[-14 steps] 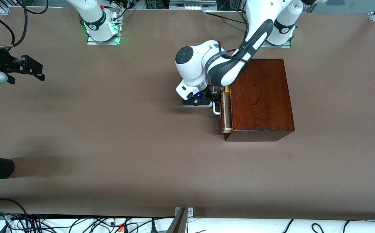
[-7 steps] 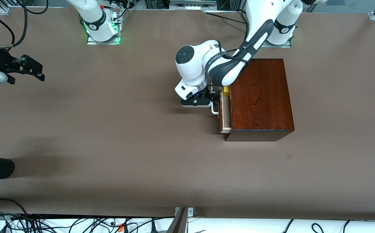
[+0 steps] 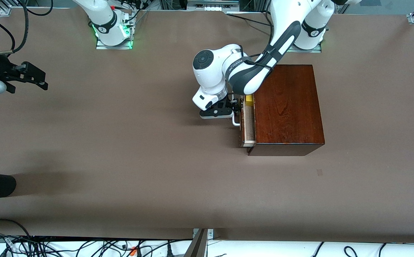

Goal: Open drawer, take yellow block, close drawer
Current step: 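Pull the handle with the left gripper to slide the drawer out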

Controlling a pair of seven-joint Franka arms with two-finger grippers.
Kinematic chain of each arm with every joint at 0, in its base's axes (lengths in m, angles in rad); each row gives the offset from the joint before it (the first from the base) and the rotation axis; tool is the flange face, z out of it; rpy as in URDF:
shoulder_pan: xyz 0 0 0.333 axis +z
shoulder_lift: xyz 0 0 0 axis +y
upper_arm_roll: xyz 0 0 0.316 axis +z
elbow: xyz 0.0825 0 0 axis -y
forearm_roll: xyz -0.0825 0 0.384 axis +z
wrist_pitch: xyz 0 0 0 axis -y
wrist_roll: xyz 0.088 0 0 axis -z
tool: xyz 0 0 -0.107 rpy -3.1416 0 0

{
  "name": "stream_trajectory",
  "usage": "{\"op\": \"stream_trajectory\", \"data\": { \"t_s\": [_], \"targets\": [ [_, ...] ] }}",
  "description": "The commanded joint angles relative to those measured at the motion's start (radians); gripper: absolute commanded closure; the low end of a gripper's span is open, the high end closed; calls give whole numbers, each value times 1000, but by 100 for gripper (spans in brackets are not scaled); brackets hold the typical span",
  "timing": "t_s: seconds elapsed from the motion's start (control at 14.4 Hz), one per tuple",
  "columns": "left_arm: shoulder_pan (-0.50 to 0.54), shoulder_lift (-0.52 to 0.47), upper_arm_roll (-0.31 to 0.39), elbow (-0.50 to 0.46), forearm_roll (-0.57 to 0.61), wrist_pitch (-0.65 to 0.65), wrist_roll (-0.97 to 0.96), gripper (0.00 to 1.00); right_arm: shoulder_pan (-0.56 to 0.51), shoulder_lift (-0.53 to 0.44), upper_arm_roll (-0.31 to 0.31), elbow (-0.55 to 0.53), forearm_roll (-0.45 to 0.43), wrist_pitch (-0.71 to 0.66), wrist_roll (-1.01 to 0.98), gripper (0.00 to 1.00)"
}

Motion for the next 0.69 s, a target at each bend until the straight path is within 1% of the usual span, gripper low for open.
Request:
{"op": "stream_trajectory", "data": {
  "t_s": [0.0, 0.42, 0.62],
  "targets": [
    [-76, 88, -32, 113, -56, 75, -96, 0, -6, 6, 2, 20, -11, -17, 12, 0],
    [-103, 94, -31, 117, -54, 76, -44, 0, -6, 6, 2, 20, -11, -17, 12, 0],
    [-139, 115, -31, 171, -56, 75, -25, 0, -6, 6, 2, 20, -11, -16, 11, 0]
  ]
}}
